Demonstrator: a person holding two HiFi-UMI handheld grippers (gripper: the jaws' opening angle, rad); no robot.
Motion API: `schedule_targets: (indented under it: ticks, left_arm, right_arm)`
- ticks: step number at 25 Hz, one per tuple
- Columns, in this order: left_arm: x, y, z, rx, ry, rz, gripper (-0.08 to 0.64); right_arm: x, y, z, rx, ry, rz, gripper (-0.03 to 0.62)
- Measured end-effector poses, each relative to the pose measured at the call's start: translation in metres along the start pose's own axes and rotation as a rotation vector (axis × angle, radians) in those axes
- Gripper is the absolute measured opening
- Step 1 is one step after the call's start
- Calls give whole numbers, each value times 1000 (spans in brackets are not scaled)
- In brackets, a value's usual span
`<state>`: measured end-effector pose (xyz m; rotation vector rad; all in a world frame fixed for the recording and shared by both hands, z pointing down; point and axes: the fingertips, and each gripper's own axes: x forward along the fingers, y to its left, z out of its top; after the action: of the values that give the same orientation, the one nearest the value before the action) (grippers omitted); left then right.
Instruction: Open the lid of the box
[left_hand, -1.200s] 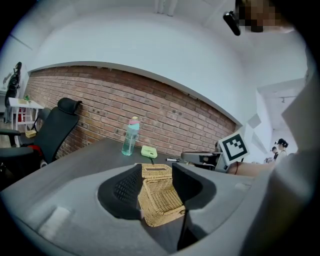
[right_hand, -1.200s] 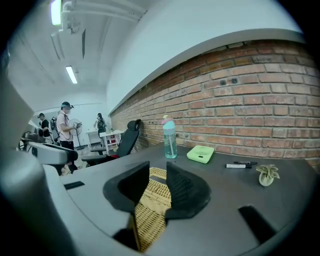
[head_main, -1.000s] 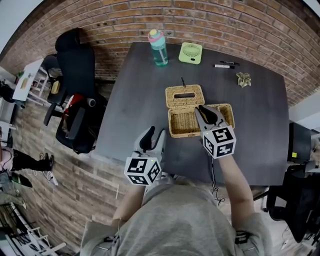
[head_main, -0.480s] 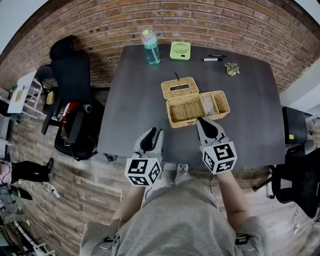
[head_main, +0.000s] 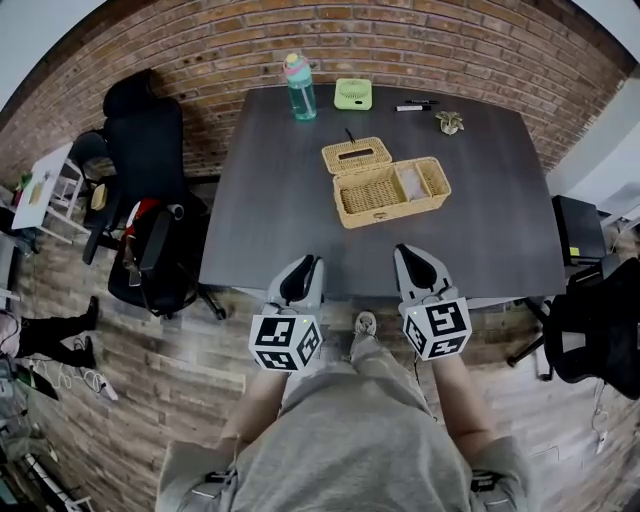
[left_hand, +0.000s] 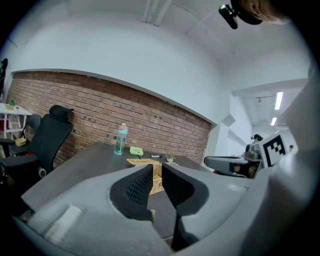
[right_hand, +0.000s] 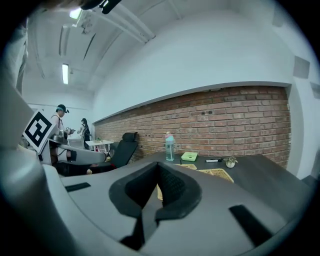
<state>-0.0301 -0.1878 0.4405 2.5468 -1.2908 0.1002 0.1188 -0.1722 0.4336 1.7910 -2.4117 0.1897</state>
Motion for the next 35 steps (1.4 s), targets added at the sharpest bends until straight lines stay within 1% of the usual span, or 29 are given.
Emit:
schedule_targets:
  ticks: [9, 21, 30, 35]
  left_arm:
    - [-62, -18, -6, 19, -28, -4, 39]
    - [-131, -39, -20, 30, -33, -9, 21]
    - [-161, -43, -26, 52, -48, -7, 17]
    - [-168, -44, -27, 36, -49, -7, 17]
  right_arm:
    - [-59, 43, -2, -3, -33, -10, 3]
    - [-122, 83, -8, 11, -61, -27, 3]
    - [-144, 104, -15, 14, -79, -29, 3]
    - [-149, 111, -17, 17, -71, -19, 3]
